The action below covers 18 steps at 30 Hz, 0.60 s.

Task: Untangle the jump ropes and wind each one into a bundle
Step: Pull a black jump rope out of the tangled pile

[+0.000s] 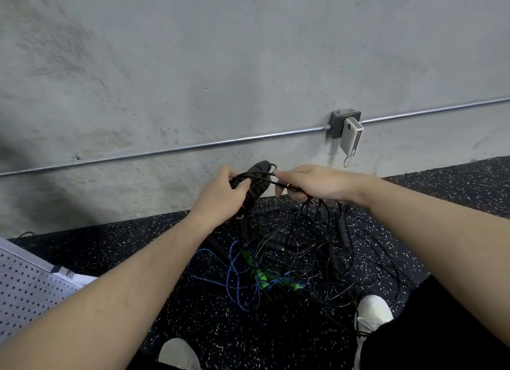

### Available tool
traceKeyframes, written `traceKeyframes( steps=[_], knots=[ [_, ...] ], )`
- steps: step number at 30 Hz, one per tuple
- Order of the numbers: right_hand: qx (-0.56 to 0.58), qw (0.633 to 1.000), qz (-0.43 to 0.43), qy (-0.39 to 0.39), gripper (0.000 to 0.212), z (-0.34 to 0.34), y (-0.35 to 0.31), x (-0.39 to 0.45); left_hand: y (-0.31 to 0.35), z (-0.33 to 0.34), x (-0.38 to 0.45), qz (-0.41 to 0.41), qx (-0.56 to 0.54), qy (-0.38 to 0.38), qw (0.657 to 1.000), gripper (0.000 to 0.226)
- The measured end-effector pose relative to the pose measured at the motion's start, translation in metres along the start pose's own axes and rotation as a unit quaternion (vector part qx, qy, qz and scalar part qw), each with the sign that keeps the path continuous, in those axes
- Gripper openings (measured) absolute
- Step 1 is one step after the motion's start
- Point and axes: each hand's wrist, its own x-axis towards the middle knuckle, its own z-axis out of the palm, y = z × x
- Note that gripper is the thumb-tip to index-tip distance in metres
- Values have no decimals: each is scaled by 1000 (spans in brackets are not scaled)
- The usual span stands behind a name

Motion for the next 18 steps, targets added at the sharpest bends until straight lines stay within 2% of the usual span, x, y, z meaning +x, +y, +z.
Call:
traceKeyframes(
  steps=[3, 8, 11, 13, 15, 18],
  knots=[
    [28, 1000, 10, -5, 50, 5, -1, 2, 8, 2, -3, -83, -230, 4, 970, 15],
    [53, 997, 19, -56, 38, 8, 4, 0, 16, -2, -4, -136, -469, 21, 873, 14],
    [75, 995, 38, -57, 37, 1, 3, -5, 20, -5, -10, -165, -538, -14, 826, 28],
    [90, 992, 39, -82, 39, 1, 2, -8, 22, -6, -13, -181, -556, -34, 810, 27],
    [90, 992, 33, -85, 42, 2, 2, -9, 23, -5, -15, -189, -555, -49, 809, 26],
    [63, 997, 26, -37, 44, 0, 2, -12, 21, -1, -15, -170, -522, -79, 832, 37]
  ],
)
